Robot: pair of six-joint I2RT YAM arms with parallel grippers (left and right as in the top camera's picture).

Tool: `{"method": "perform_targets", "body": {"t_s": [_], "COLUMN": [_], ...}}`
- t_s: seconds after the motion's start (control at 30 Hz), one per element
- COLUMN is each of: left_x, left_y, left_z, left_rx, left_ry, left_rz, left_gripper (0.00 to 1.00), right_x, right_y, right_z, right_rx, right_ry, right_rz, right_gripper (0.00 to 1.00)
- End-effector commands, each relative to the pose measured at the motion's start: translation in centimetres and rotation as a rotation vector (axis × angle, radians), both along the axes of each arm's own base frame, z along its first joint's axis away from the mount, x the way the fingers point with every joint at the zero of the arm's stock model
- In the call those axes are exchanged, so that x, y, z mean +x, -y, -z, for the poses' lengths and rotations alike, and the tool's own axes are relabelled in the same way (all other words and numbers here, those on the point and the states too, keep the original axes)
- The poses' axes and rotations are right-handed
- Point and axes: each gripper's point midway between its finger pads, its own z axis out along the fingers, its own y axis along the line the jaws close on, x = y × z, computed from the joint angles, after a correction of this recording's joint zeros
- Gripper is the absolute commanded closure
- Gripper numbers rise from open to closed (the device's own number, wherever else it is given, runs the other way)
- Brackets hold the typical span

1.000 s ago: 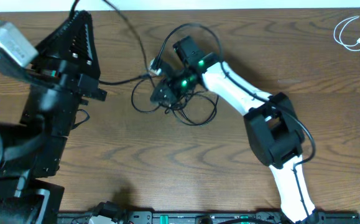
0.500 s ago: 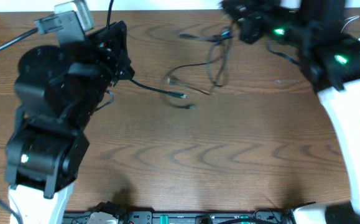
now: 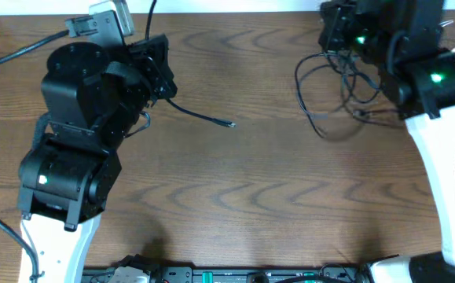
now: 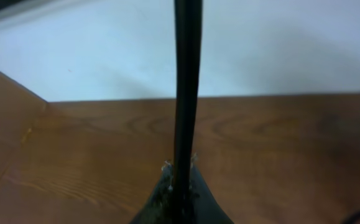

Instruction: Untangle cables

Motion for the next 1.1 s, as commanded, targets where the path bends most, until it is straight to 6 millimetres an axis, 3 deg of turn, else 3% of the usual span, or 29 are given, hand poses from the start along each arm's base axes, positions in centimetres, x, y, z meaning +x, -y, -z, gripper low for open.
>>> {"method": "perform_targets", "body": {"t_s": [0.0, 0.13, 0.3, 0.37, 0.43, 0.47, 0.6, 0.67, 0.87, 1.07], "left_x": [0.5, 0.7, 2.0, 2.8, 3.6, 4.0, 4.8, 4.6, 3.1, 0.9], "left_y": [-0.2, 1.1, 2.1, 2.1, 1.9, 1.8, 1.8, 3.0, 6.7, 10.4], "left_z": [1.6, 3.9, 7.4, 8.7, 9.9, 10.5, 13.1, 14.0, 13.2, 13.6], "left_rx": [0.03, 0.049, 0.045, 0.024, -0.006, -0.02, -0.062, -0.058, -0.017, -0.012], "left_ry": [-0.058, -0.141, -0.261, -0.303, -0.347, -0.369, -0.463, -0.484, -0.416, -0.426], "left_rz": [-0.011, 0.065, 0.124, 0.142, 0.162, 0.169, 0.202, 0.285, 0.513, 0.643], "left_gripper": [0.92, 0.85, 0.56, 0.39, 0.14, 0.09, 0.08, 0.08, 0.2, 0.23], "right_x": [0.3, 0.5, 0.2, 0.1, 0.0, -0.1, -0.4, -0.5, 0.1, 1.1], "right_y": [-0.4, -0.8, -0.8, -0.7, -0.7, -0.7, -0.6, -0.6, -0.9, -2.1], "right_z": [0.4, 1.1, 1.6, 1.9, 2.2, 2.3, 2.9, 3.5, 6.0, 8.2], "right_rx": [0.038, 0.044, 0.043, 0.04, 0.036, 0.034, 0.042, 0.046, 0.065, 0.085], "right_ry": [-0.025, -0.05, -0.073, -0.085, -0.097, -0.102, -0.134, -0.165, -0.25, -0.307], "right_rz": [0.028, 0.028, 0.032, 0.032, 0.032, 0.032, 0.042, 0.05, 0.08, 0.062], "right_gripper": [0.99, 0.99, 0.99, 0.99, 0.99, 0.99, 0.99, 0.99, 0.99, 0.99]}}
